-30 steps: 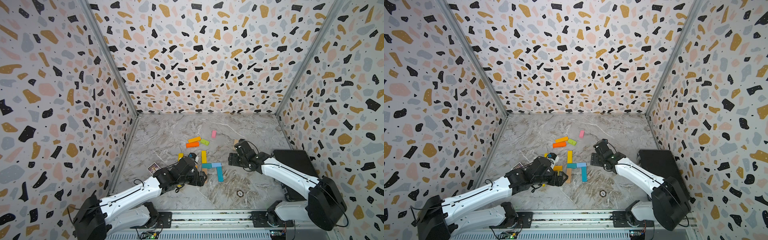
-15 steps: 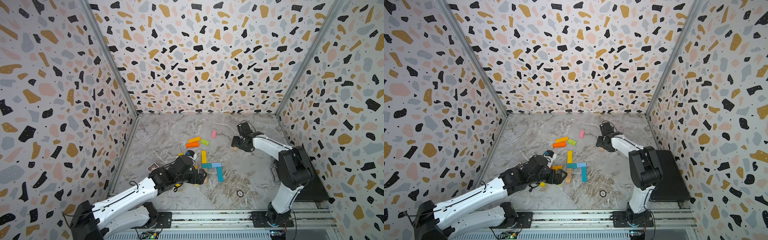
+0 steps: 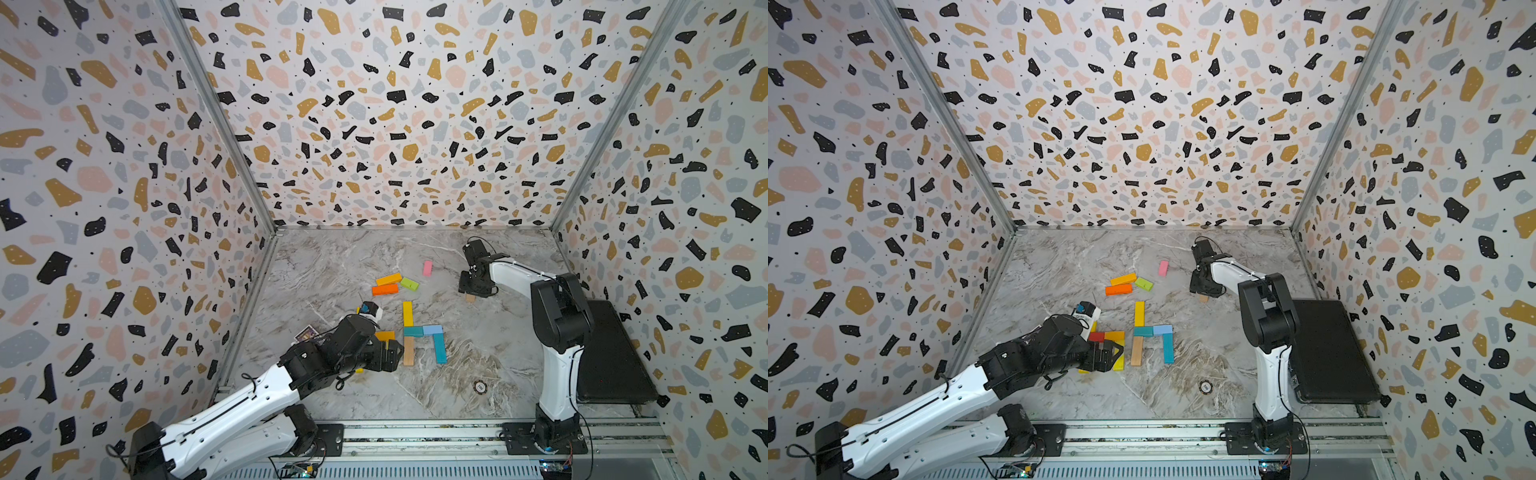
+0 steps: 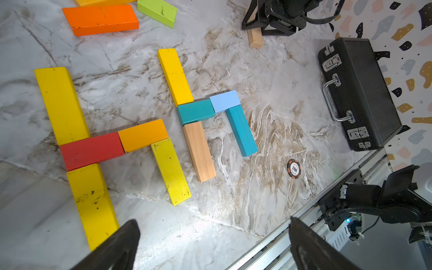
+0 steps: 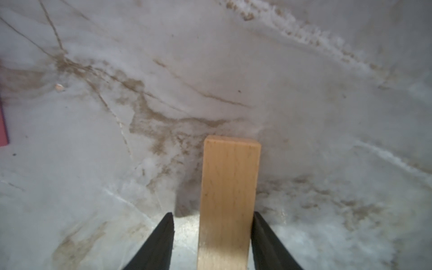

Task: Assemble the letter h with building blocks
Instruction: Pick up the building block from the center of the board, then place the building block at the center of the board.

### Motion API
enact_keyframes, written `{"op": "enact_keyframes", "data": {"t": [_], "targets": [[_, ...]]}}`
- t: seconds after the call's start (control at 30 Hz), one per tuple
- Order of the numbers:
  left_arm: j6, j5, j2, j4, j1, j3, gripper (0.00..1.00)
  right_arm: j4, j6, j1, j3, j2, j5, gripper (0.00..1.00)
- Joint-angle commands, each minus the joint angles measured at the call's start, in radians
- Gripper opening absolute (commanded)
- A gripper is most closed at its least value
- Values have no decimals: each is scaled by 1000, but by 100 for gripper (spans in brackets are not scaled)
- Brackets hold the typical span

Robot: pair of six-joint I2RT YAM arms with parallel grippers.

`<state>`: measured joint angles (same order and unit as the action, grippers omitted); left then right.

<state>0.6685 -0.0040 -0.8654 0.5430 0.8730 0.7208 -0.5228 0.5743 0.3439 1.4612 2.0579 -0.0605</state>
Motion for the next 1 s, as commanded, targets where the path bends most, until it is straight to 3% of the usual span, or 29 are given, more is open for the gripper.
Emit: {"op": "enact_keyframes", "data": {"t": [0.0,0.17,0.37,0.97], "targets": [[-17,-27,22,15,-4,31,99,-1,-21,-4,-44,-32,54,40],[-22,-26,31,17,-5,21,99,162,-62,15,-223,-187,116,31],[-25,-21,30,15,-7,13,99,185,-122,77,-330,-293,128,30],[-32,1,12,12,-9,30,99,145,-132,154,-297,-233,107,32]]}}
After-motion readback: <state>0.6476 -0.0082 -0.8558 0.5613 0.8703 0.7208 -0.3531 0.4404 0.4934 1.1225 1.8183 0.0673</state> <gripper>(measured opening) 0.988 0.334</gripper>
